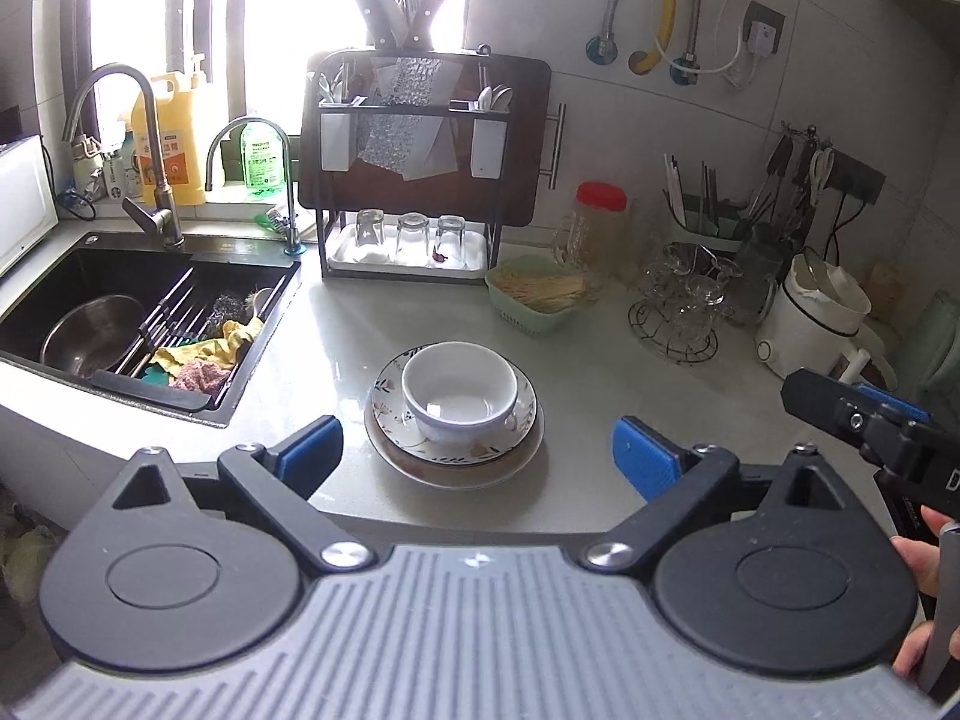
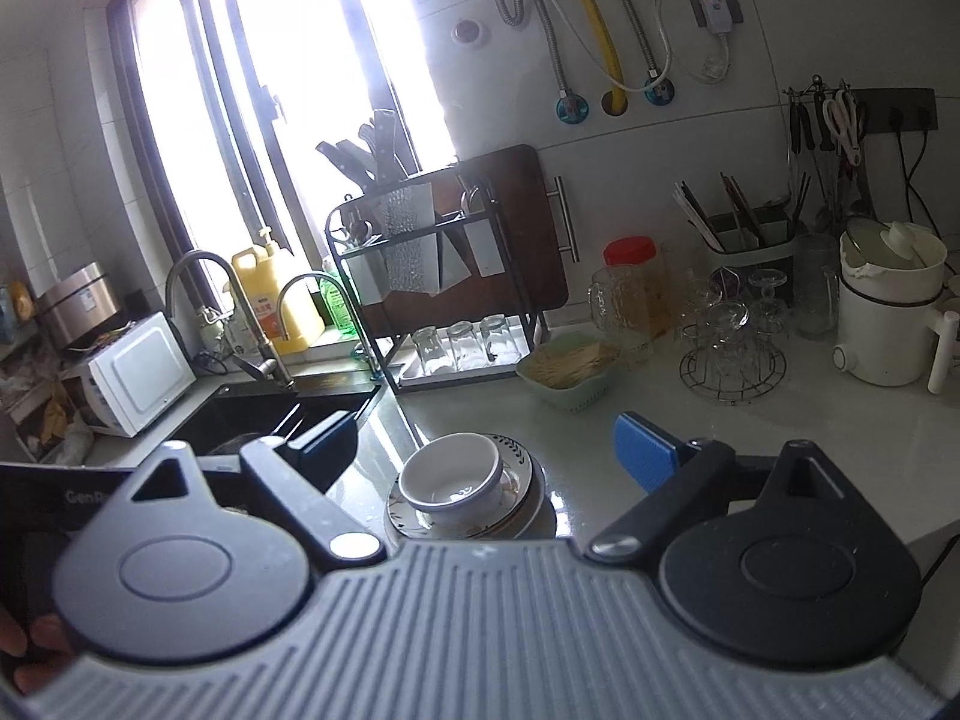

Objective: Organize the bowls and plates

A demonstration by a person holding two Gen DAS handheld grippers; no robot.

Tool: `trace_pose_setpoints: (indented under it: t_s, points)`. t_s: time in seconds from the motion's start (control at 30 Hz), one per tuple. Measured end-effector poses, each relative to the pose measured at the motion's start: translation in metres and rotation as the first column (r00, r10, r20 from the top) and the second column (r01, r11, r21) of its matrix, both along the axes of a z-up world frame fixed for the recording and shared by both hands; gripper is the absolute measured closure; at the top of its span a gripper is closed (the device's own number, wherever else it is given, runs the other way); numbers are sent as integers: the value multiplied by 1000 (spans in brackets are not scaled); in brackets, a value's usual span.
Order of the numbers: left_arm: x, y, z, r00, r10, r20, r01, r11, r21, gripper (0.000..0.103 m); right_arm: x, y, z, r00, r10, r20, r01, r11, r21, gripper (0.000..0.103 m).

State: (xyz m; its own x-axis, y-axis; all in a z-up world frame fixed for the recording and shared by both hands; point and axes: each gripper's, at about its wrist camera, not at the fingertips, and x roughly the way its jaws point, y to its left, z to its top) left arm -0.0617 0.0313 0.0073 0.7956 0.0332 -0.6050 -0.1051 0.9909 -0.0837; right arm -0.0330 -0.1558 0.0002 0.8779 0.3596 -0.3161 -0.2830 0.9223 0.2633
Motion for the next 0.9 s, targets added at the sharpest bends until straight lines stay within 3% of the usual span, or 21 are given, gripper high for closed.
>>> trace_pose_setpoints:
  t_s: [0.4,0.9]
  points:
    - [-22,-5,-8,1000,-6,-8,6,1000,-19,4,-27,-6,-19,999,-32,-37,30,998,-64,9]
    - [-36,-6,-16,1000,-8,-13,8,1000,-17,4,-39,-8,-34,997,-43,-66,41,999,-31,9]
